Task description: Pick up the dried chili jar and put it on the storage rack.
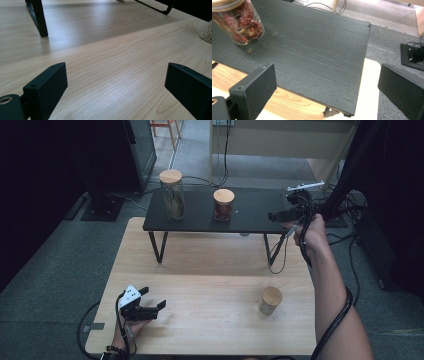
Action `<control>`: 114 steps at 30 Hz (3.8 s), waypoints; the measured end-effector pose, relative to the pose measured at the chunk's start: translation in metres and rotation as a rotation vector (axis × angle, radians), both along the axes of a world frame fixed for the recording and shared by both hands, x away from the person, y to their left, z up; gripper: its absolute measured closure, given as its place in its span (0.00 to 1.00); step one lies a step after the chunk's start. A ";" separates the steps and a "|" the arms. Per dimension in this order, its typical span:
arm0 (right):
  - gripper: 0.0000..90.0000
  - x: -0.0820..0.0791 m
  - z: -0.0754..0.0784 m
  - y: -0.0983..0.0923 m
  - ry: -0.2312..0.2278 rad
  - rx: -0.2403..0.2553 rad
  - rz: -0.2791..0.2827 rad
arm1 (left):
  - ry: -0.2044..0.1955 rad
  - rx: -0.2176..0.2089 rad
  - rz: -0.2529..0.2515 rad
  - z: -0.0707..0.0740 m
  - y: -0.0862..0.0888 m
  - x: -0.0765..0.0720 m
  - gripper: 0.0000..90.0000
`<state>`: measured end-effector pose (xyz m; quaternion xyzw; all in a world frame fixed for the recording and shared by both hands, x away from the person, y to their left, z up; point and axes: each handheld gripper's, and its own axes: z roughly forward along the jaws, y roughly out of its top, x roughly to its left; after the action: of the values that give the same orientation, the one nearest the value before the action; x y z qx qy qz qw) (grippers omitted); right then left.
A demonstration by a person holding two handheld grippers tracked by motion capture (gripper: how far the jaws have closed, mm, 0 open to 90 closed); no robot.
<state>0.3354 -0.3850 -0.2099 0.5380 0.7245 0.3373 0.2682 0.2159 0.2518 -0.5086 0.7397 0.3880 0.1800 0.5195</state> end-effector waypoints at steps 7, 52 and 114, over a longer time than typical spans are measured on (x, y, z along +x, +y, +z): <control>0.02 -0.007 -0.002 -0.008 -0.001 -0.002 -0.025 | 0.002 -0.002 0.002 0.000 0.000 0.000 0.05; 0.04 -0.068 -0.053 -0.018 0.007 -0.021 0.059 | -0.006 -0.008 0.004 -0.001 0.001 -0.002 0.05; 0.04 -0.159 -0.136 -0.006 0.008 -0.099 0.171 | -0.010 -0.007 0.007 -0.001 0.000 -0.004 0.05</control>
<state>0.1768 -0.3914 -0.3455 0.4618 0.7846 0.3207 0.2615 0.2122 0.2520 -0.5100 0.7356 0.3888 0.1840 0.5234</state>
